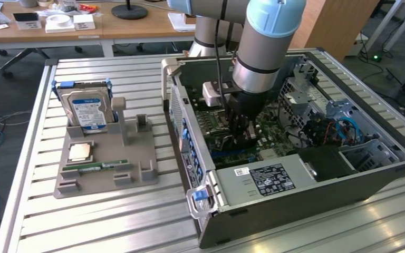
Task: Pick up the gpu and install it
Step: 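Insert the gpu into the slot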
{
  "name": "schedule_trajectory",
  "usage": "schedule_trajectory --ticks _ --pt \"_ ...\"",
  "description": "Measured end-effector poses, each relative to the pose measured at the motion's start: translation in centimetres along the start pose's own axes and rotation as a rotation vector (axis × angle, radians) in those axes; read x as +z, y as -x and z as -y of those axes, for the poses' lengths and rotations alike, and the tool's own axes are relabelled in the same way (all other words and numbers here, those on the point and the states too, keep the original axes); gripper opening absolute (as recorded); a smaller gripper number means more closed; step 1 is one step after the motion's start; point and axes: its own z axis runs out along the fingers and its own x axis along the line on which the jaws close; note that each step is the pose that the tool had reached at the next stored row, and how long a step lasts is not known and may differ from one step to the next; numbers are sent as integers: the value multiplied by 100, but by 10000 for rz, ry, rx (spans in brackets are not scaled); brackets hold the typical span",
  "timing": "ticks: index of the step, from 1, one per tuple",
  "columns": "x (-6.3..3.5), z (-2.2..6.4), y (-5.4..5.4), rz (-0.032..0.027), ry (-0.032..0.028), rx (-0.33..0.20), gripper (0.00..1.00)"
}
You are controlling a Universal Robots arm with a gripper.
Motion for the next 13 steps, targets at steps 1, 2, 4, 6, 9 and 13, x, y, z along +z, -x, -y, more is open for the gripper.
schedule_trajectory --ticks 1,2,4,6,9,13 --pt "1 -2 0 0 0 0 26" --pt "1 -3 0 0 1 -1 26" --pt "2 -6 0 1 -1 0 26" --pt "4 -9 0 0 1 -1 26" --pt "5 -11 0 -1 1 -1 26" --pt "11 -13 -1 0 0 0 26"
